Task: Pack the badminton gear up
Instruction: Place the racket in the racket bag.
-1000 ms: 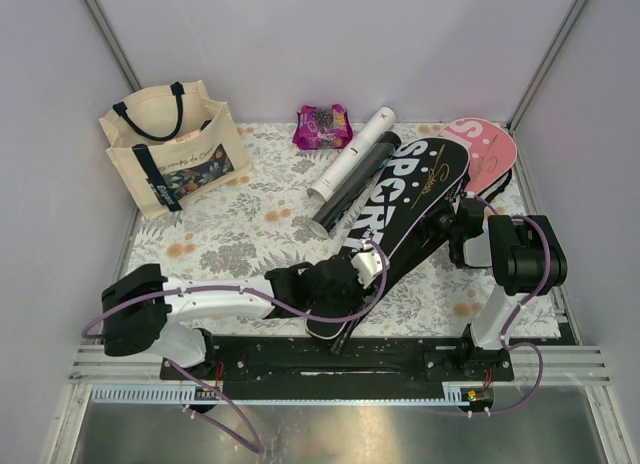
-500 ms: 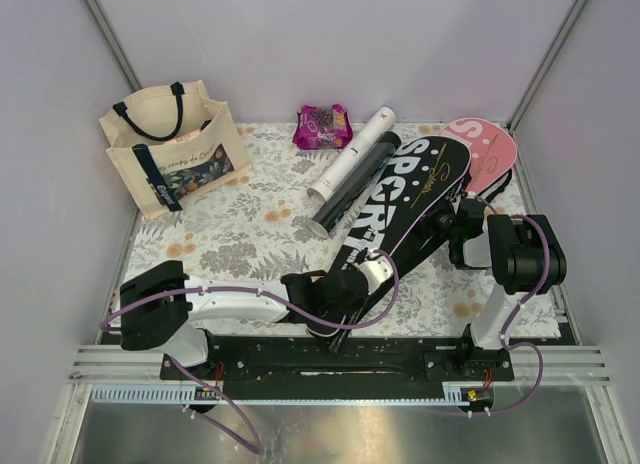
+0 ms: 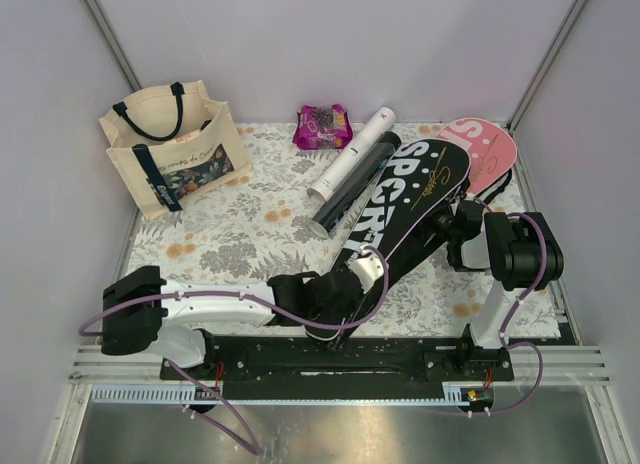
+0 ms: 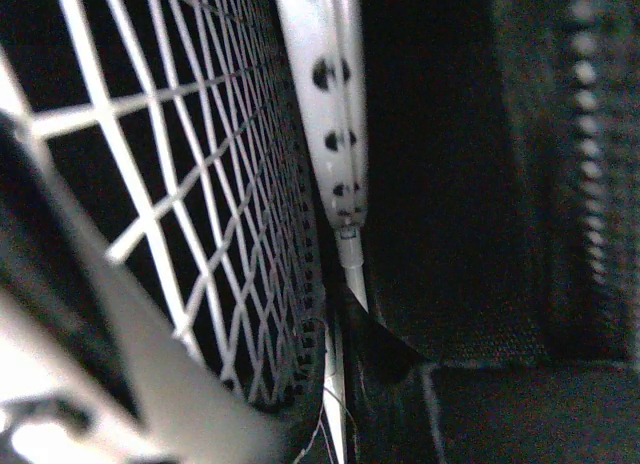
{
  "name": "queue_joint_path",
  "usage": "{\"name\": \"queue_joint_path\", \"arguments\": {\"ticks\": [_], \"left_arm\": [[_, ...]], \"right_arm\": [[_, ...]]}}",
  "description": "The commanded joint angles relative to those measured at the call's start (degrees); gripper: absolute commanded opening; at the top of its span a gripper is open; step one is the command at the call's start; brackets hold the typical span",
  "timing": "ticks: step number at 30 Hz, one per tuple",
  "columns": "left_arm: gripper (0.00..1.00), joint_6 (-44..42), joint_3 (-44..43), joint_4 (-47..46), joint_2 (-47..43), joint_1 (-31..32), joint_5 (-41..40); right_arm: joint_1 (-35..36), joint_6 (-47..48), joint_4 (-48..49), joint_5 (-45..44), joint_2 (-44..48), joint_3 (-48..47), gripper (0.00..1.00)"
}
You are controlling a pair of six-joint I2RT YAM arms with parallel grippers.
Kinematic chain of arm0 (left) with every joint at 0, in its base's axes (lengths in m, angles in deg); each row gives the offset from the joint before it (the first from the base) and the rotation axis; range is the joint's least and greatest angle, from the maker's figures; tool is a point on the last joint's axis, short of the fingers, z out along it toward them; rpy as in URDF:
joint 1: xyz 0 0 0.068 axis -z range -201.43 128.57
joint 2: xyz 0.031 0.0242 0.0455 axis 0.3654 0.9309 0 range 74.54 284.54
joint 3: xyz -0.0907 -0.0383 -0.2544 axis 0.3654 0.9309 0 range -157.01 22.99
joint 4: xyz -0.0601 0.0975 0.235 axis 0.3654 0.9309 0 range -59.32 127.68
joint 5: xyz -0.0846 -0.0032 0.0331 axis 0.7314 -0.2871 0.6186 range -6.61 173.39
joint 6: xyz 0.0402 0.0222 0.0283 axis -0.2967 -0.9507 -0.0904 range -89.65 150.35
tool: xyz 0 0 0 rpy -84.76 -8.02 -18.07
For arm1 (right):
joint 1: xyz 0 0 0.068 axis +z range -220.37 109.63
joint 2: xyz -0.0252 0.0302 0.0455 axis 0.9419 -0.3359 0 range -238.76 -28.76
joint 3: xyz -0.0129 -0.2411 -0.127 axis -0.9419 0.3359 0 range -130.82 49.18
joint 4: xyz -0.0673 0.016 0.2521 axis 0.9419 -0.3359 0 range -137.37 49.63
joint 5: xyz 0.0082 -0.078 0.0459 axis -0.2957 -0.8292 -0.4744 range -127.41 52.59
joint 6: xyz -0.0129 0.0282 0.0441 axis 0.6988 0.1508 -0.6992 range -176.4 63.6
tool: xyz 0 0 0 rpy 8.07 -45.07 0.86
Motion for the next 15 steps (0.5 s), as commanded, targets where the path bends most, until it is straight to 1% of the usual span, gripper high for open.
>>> {"name": "queue_joint_path", "arguments": {"ticks": [1, 4, 5, 8, 12, 15], "left_arm": [[0.00, 4.0, 0.8, -3.8, -4.3, 2.2, 3.7], [0.00, 4.5, 0.9, -3.9, -4.9, 2.5, 4.4], [0.00, 4.6, 0.9, -4.1, -5.0, 2.6, 4.6], [0.00, 5.1, 1.2, -4.1, -5.5, 2.9, 4.7], [0.00, 5.9, 2.3, -6.4, -5.3, 3.2, 6.4], [0.00, 6.3, 1.9, -6.4, -4.8, 3.2, 6.8]], "right_arm": [[0.1, 1.6, 6.2, -6.6, 0.2, -3.5, 0.00], [0.1, 1.7, 6.0, -7.7, -0.5, -4.0, 0.00], [1.8, 1.8, 5.6, -8.1, -0.8, -4.5, 0.00], [2.2, 2.2, 4.7, -8.9, -1.5, -5.5, 0.00], [3.0, 2.2, 5.2, -10.3, -1.3, -5.4, 0.00], [5.0, 4.5, 3.0, -12.8, 0.0, -5.1, 0.00]]}}
